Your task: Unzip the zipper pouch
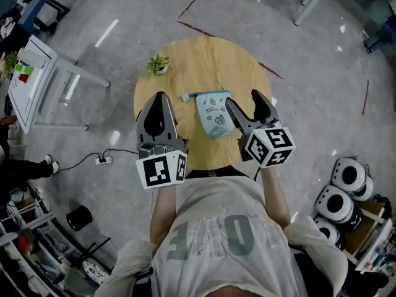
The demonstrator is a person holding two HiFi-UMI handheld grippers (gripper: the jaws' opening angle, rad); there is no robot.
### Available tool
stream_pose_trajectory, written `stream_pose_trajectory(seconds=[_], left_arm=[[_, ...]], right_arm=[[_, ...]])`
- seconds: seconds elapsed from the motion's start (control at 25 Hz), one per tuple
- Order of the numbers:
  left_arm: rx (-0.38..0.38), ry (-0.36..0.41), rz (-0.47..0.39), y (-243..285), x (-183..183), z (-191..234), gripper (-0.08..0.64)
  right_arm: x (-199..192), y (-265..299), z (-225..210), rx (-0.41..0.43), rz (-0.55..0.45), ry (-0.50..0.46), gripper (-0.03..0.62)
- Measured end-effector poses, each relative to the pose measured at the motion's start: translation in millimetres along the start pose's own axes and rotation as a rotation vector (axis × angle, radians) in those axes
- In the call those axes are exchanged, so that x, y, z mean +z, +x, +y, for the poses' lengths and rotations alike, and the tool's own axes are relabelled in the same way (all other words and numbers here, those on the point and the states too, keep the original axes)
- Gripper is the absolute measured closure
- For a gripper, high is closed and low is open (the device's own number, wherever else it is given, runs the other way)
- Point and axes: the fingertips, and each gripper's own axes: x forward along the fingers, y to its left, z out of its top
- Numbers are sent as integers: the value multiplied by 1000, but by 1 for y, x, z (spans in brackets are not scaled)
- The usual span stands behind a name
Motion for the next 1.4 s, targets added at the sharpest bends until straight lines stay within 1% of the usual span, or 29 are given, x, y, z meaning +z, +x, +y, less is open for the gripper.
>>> stream_pose_trajectory(seconds=[0.12,0.4,0.6,0.72,0.8,0.92,1.0,1.12,1.4], left_arm=[[2,-2,15,1,-4,1,535],[5,-3,64,8,-22,8,535],[16,-4,100,11,-35,14,535],[25,-7,118,14,-43,18,535],[30,-9,128,15,-48,21,535],[33,-12,139,16,-52,24,535],[35,-13,144,19,-56,24,535],[36,-17,152,22,-61,23,535],[34,-20,158,25,-63,19,535]], right_arm=[[-19,16,-22,-28,59,21,253],[-91,64,-66,-85,269,45,255],[-148,86,-86,-110,408,115,256],[-172,95,-92,-109,466,160,256],[-183,98,-93,-108,489,192,259],[-191,102,-96,-119,506,235,302],[-192,105,-99,-128,514,250,319],[-194,106,-103,-136,520,259,348],[-195,106,-99,-120,537,260,382]])
